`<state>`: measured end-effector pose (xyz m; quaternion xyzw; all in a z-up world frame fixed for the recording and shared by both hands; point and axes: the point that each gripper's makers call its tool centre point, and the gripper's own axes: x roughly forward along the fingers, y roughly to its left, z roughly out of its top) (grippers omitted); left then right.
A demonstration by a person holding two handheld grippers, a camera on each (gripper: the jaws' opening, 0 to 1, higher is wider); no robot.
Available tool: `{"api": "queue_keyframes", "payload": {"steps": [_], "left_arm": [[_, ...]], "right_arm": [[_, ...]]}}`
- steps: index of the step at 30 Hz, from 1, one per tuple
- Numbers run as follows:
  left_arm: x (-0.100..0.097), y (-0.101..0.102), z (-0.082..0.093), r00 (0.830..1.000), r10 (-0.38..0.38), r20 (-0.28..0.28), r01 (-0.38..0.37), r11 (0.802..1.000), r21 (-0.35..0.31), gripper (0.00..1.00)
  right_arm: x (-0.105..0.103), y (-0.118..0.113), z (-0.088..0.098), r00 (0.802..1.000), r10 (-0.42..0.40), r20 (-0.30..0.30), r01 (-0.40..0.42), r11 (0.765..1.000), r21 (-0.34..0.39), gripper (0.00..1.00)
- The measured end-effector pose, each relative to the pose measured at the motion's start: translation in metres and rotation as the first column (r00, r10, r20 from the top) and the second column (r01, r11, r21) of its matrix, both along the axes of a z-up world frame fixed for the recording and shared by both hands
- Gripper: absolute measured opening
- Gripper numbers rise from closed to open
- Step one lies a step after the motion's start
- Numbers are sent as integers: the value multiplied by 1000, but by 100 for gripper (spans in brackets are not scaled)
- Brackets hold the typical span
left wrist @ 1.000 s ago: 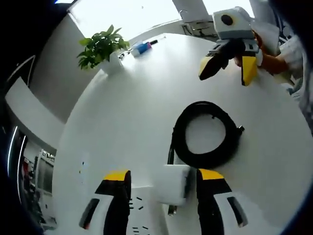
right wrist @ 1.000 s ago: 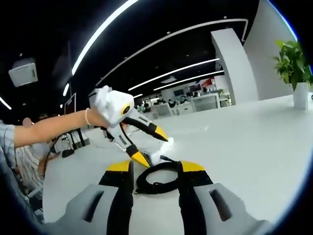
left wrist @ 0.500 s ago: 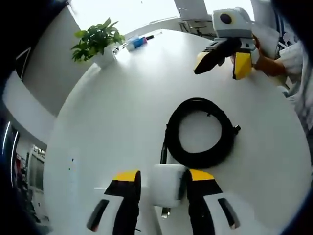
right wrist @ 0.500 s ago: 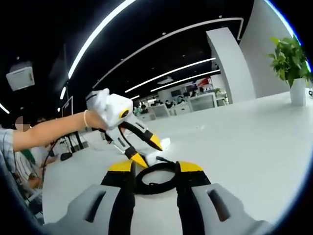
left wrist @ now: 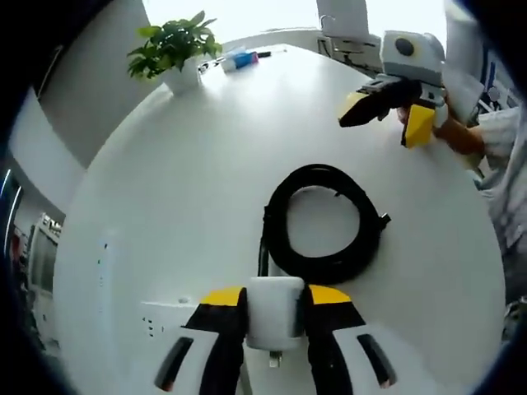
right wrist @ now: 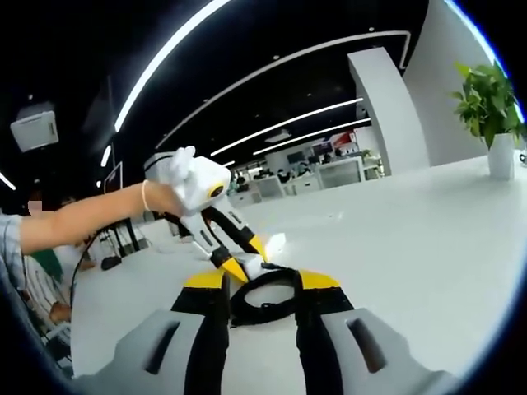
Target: Straighten the power strip on the desk, plug the charger into it
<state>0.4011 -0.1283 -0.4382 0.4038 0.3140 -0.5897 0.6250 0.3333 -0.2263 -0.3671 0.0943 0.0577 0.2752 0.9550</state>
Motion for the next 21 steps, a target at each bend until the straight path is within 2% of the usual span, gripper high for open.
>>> {"api": "queue_keyframes", "payload": {"steps": [2, 4, 6, 10, 14, 18, 20, 21], "left_arm": [[0, 0, 0, 1000, 5, 3, -5, 1000, 7, 28], [0, 2, -1, 998, 56, -14, -56, 998, 18, 28], [0, 2, -1, 998, 66, -14, -65, 998, 22, 27], [0, 3, -1, 991, 133, -27, -131, 990, 42, 27], [1, 4, -1, 986, 166, -34, -165, 986, 34, 27], [1, 3, -1, 985, 171, -29, -171, 985, 0, 26], [3, 1, 0, 978, 207, -38, -209, 977, -46, 26], [3, -2, 2, 971, 231, -60, -236, 968, -89, 26]], "right_arm": [[0, -1, 1, 1000, -2, 2, 2, 1000, 5, 29], [1, -1, 1, 1000, -2, 2, 2, 1000, 10, 29], [1, 0, 1, 1000, -1, 2, 1, 1000, 11, 29], [1, 0, 1, 1000, -1, 2, 1, 1000, 11, 29], [2, 0, 1, 1000, 0, 2, 0, 1000, 10, 28], [2, 0, 1, 1000, 0, 1, 0, 1000, 7, 28], [2, 0, 1, 1000, 0, 2, 0, 1000, 8, 28], [1, 0, 1, 1000, 0, 3, 0, 1000, 10, 28]]}}
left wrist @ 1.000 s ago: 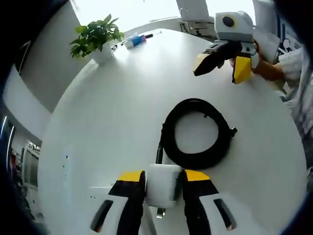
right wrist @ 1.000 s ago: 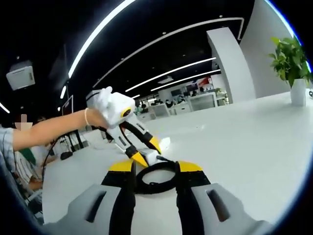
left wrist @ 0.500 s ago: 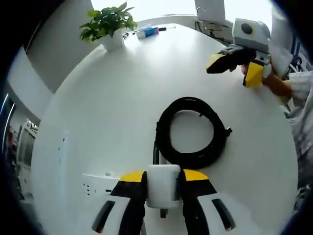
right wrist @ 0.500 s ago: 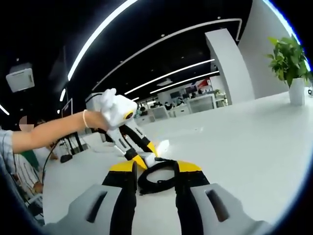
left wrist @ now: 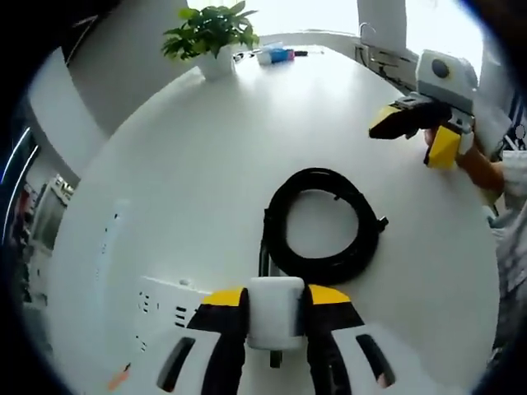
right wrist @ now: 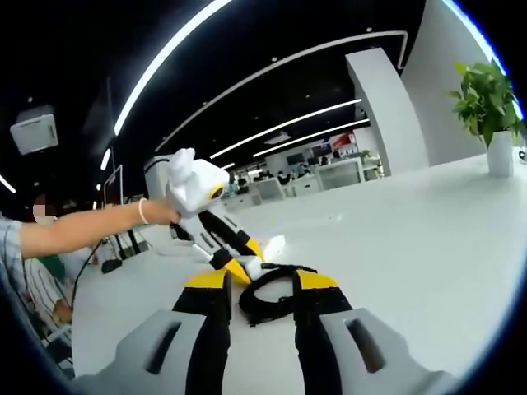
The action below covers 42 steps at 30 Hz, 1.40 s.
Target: Straighten the power strip on the desk, plug the charger into it
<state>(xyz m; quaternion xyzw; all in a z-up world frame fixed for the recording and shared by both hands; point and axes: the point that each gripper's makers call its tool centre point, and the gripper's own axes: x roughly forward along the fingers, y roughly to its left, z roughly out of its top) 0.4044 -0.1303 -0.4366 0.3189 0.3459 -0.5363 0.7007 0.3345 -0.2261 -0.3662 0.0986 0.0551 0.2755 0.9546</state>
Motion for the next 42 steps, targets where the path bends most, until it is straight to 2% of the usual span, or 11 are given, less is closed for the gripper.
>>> {"api": "queue_keyframes", "payload": {"steps": [3, 4, 12, 19, 22, 26, 28, 30, 32, 36, 42], "left_arm": [[4, -5, 3, 998, 61, -26, -64, 993, -104, 25], [5, -6, 4, 998, 60, -20, -62, 990, -127, 25], [6, -9, 4, 997, 74, 27, -70, 990, -119, 24], [6, -11, 9, 995, 103, 13, -99, 981, -165, 23], [5, -7, 5, 995, 91, 28, -87, 989, -120, 23], [5, -6, 5, 996, 84, 29, -80, 990, -116, 24], [7, -4, 4, 996, 44, 73, -38, 996, -80, 25], [6, -2, 2, 997, 32, 68, -30, 999, -24, 25], [8, 0, 1, 995, -15, 95, 12, 999, 33, 26], [8, 0, -1, 992, -65, 105, 49, 988, 149, 27], [8, 6, -3, 997, -69, 27, 59, 957, 283, 27]], "right_arm": [[-1, 1, 0, 1000, -2, 0, 2, 1000, -1, 28], [-1, 1, 0, 1000, -3, 0, 3, 1000, -1, 28], [-2, 0, -2, 1000, -7, -4, 7, 1000, 0, 28], [-3, -4, 1, 1000, -4, -13, 5, 998, 57, 27], [-2, -3, 1, 1000, -6, -16, 6, 998, 61, 27], [-2, -4, 1, 1000, -3, -12, 4, 998, 59, 27], [-2, -5, 2, 1000, -4, -11, 4, 998, 61, 27], [-1, -6, 2, 1000, -3, -11, 4, 998, 64, 27], [-1, -6, 2, 1000, -2, -11, 3, 998, 62, 27], [0, -6, 3, 1000, -2, -7, 2, 998, 61, 27], [0, -8, 5, 1000, -3, -6, 3, 998, 70, 27]]}}
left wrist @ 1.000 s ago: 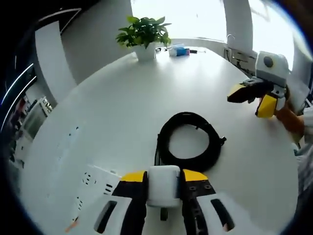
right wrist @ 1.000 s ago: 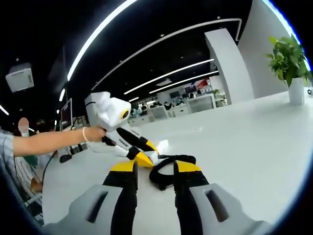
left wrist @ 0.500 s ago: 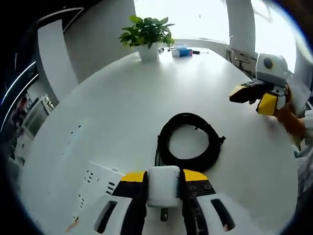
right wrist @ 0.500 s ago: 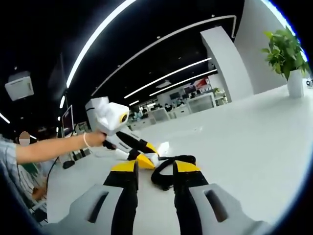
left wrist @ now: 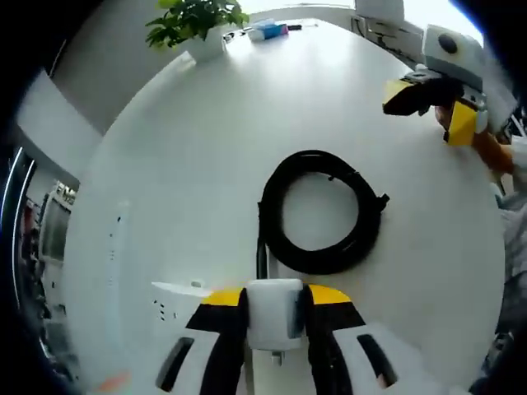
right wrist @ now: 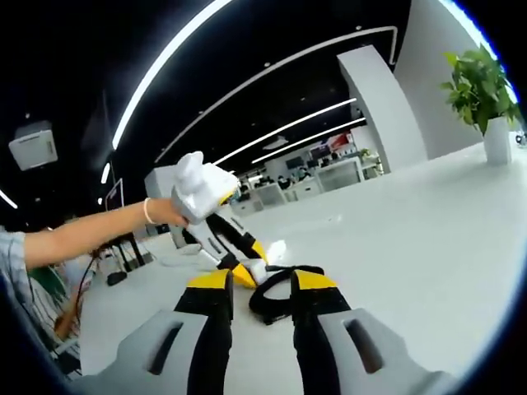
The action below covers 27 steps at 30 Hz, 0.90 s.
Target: Straighten the power strip on the desk, plug the charger into it
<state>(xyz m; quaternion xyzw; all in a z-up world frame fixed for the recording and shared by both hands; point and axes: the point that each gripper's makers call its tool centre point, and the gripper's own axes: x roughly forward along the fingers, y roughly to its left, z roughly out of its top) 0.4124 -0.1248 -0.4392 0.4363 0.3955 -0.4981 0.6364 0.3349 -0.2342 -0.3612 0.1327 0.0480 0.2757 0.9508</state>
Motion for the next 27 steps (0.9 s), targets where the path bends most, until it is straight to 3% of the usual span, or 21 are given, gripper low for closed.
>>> {"api": "queue_keyframes", "payload": {"steps": [3, 12, 14, 17, 21, 23, 24, 27], "left_arm": [[0, -1, 0, 1000, -3, -19, 4, 998, 55, 26], [-2, 2, -1, 998, 30, -63, -21, 991, 134, 27], [-4, 4, -2, 994, 69, -89, -54, 987, 154, 27], [-4, 3, -2, 993, 70, -98, -52, 983, 175, 27], [-6, 4, -2, 987, 128, -101, -104, 972, 210, 26], [-7, 6, -1, 981, 169, -99, -146, 968, 205, 25], [-7, 7, -1, 964, 240, -114, -215, 957, 195, 24], [-7, 10, -1, 964, 237, -122, -216, 962, 167, 24]], "right_arm": [[0, 0, 1, 1000, -1, 2, 1, 1000, 2, 26], [-1, 1, -1, 1000, -2, 0, 2, 1000, -5, 26], [-1, 1, -2, 1000, -3, -1, 3, 1000, -11, 26], [-2, 2, -3, 1000, -5, -3, 5, 1000, -19, 25], [-1, 1, -3, 1000, -11, -4, 11, 1000, -21, 25], [0, -1, -3, 1000, -14, -3, 14, 1000, -16, 25], [0, -2, -2, 1000, -15, -3, 15, 1000, -14, 25], [0, -2, -1, 1000, -15, 1, 15, 1000, -8, 25]]}}
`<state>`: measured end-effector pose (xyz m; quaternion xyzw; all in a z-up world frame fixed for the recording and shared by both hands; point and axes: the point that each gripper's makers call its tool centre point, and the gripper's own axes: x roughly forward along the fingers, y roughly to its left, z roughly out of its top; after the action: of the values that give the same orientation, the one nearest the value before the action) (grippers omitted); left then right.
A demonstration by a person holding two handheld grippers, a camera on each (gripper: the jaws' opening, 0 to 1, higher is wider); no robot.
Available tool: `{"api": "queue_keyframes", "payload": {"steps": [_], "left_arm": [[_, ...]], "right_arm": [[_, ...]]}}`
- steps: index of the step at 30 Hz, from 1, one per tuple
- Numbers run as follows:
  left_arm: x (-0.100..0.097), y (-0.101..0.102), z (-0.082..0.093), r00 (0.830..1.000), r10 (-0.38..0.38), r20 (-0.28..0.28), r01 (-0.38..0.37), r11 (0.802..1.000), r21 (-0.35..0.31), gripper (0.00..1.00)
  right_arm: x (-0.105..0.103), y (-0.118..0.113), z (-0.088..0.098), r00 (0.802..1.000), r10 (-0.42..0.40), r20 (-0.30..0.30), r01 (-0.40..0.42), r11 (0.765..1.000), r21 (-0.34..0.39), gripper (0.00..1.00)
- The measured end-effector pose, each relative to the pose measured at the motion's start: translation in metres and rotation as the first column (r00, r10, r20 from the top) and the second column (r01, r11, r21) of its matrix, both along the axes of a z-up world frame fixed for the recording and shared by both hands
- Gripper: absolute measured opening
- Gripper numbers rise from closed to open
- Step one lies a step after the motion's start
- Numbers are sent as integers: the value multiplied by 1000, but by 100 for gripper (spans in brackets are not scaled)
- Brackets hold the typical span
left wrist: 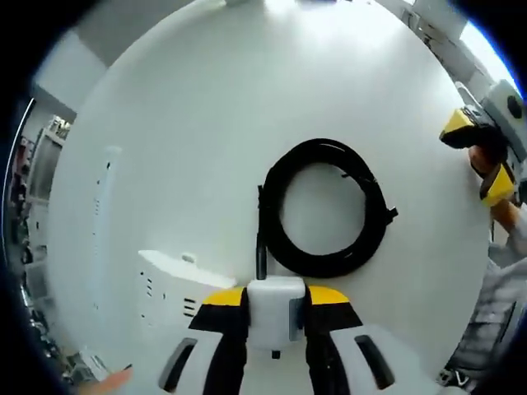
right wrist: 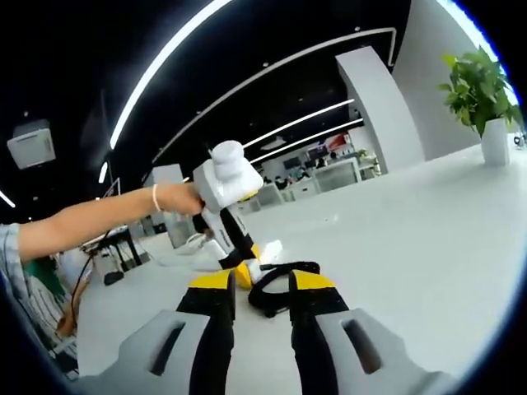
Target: Straighten the power strip on the desk, plug the charger into it
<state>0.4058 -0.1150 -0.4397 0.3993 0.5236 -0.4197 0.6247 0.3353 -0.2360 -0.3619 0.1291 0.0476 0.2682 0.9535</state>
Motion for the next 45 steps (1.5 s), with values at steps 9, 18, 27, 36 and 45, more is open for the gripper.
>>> {"api": "queue_keyframes", "payload": {"steps": [9, 18, 27, 36, 45], "left_arm": [[-18, -15, 4, 985, 89, -151, -124, 962, -244, 22], [-17, -10, 6, 971, 137, -198, -202, 910, -361, 22], [-11, -10, 5, 987, 114, -114, -148, 917, -369, 23], [1, -16, 6, 987, -59, 146, 109, 928, -357, 25], [3, -16, 10, 978, -39, 206, 130, 883, -452, 26]], "right_arm": [[2, 1, -1, 1000, 1, -6, -1, 1000, -8, 25], [8, -7, -6, 999, -36, -31, 36, 999, 2, 25], [13, -10, -15, 996, -56, -72, 57, 998, 9, 25], [12, -9, -19, 996, -52, -79, 51, 999, -15, 25], [10, -10, -20, 995, -49, -81, 48, 999, -17, 25]]}}
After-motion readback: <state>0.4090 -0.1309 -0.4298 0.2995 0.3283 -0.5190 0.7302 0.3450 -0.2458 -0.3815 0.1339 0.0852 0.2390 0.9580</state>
